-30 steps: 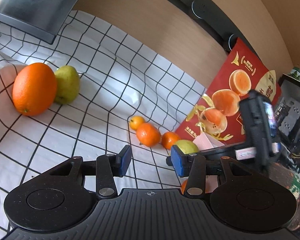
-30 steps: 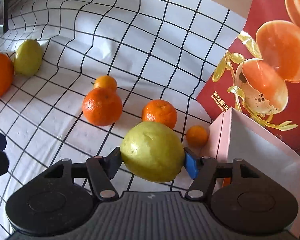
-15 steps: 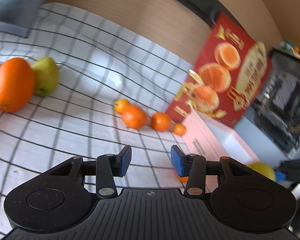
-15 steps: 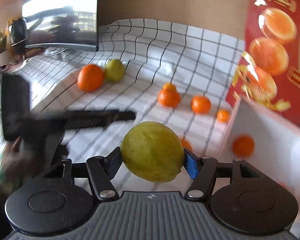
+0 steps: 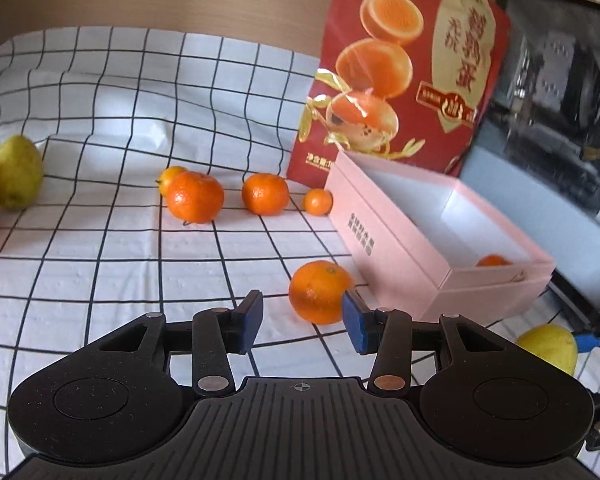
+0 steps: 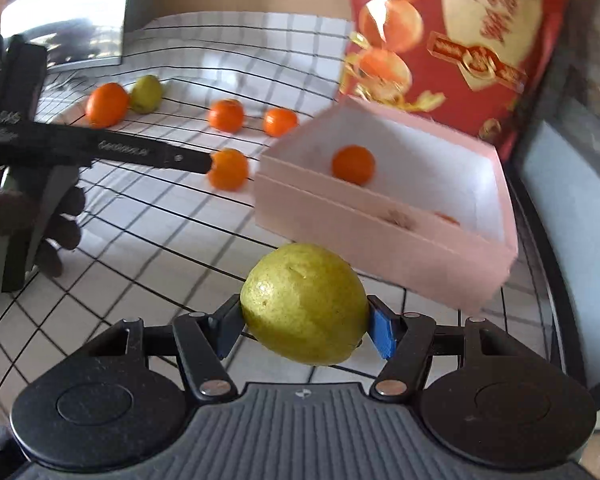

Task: Organize fruits
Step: 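Grasp the large yellow-green fruit with the right gripper, then grasp a mandarin with the left gripper while the right gripper holds the yellow-green fruit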

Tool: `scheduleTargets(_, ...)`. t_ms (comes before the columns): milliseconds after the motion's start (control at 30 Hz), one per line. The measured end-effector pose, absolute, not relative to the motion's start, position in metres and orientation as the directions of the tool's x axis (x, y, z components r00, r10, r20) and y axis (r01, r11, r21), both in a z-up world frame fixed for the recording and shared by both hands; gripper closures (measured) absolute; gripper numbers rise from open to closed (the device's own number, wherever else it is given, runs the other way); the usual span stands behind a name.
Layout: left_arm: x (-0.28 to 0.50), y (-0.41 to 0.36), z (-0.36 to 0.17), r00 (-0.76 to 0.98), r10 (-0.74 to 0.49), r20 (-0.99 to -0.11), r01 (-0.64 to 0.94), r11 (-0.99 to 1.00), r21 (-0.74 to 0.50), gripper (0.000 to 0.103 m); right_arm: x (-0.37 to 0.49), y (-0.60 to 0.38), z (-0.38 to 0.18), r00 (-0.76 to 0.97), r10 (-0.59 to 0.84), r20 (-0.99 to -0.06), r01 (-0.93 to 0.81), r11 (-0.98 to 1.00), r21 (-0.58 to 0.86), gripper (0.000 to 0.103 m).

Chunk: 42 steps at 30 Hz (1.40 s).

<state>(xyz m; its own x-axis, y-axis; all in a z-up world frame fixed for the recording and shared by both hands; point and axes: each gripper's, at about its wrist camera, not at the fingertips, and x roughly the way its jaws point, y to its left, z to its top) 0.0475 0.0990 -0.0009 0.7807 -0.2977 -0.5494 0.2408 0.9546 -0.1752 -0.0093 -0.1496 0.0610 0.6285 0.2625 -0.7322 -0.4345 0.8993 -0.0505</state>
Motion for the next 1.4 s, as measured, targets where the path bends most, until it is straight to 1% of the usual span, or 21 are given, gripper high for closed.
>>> scheduleTargets(33,0.048,0.099,-0.001,0.781,-0.289,-0.554,0.235,0.957,-0.168,0.055,-0.007,-0.152,0.058,0.624,0.263,-0.736,-0.427,0.903,-0.039,0.038)
scheduleTargets(100,0.05,0.1,-0.002,0.787,-0.272,-0.553,0.221,0.962,-0.159,0.051,-0.006,-0.155,0.054,0.635,0.273,-0.722,-0.418,0.908,-0.024,0.038)
scheduleTargets(200,0.049,0.103,0.002,0.811,-0.221,-0.541,0.18,0.975,-0.128,0.05,-0.01,-0.154,0.054,0.665,0.262,-0.7,-0.409,0.911,-0.047,0.036)
scheduleTargets(267,0.048,0.107,0.005,0.824,-0.175,-0.538,0.139,0.984,-0.108,0.055,-0.015,-0.151,0.052,0.696,0.243,-0.675,-0.401,0.912,-0.084,0.024)
scheduleTargets(300,0.049,0.111,0.007,0.826,-0.165,-0.538,0.12,0.986,-0.117,0.055,-0.017,-0.151,0.051,0.706,0.234,-0.668,-0.395,0.913,-0.098,0.023)
scheduleTargets(333,0.049,0.115,0.008,0.825,-0.173,-0.539,0.114,0.983,-0.142,0.055,-0.018,-0.15,0.047,0.711,0.228,-0.665,-0.393,0.913,-0.107,0.022)
scheduleTargets(400,0.051,0.125,0.009,0.811,-0.235,-0.536,0.125,0.964,-0.234,0.055,-0.019,-0.149,0.041,0.704,0.227,-0.673,-0.398,0.911,-0.109,0.022)
scheduleTargets(433,0.052,0.128,0.01,0.803,-0.271,-0.531,0.138,0.951,-0.278,0.055,-0.019,-0.151,0.037,0.706,0.231,-0.67,-0.393,0.914,-0.099,0.02)
scheduleTargets(500,0.054,0.131,0.011,0.787,-0.333,-0.52,0.159,0.923,-0.35,0.055,-0.017,-0.157,0.038,0.698,0.244,-0.674,-0.386,0.92,-0.066,0.019)
scheduleTargets(567,0.057,0.128,0.013,0.778,-0.364,-0.512,0.175,0.909,-0.379,0.055,-0.013,-0.162,0.037,0.684,0.257,-0.683,-0.373,0.928,-0.024,0.018)
scheduleTargets(700,0.062,0.109,0.017,0.769,-0.36,-0.529,0.202,0.921,-0.333,0.055,-0.007,-0.169,0.035,0.662,0.273,-0.698,-0.348,0.937,0.037,0.016)
scheduleTargets(833,0.07,0.091,0.016,0.77,-0.28,-0.573,0.183,0.958,-0.223,0.055,-0.008,-0.167,0.034,0.665,0.263,-0.699,-0.346,0.938,0.024,0.016)
scheduleTargets(967,0.074,0.082,0.007,0.746,-0.264,-0.612,0.196,0.964,-0.178,0.055,-0.008,-0.168,0.034,0.663,0.266,-0.7,-0.347,0.937,0.028,0.015)
scheduleTargets(1033,0.074,0.079,0.002,0.74,-0.25,-0.625,0.198,0.968,-0.153,0.051,-0.007,-0.168,0.034,0.662,0.266,-0.7,-0.348,0.937,0.027,0.015)
scheduleTargets(1400,0.08,0.073,-0.008,0.736,-0.27,-0.621,0.217,0.963,-0.162,0.05,-0.008,-0.167,0.034,0.663,0.265,-0.7,-0.347,0.938,0.027,0.014)
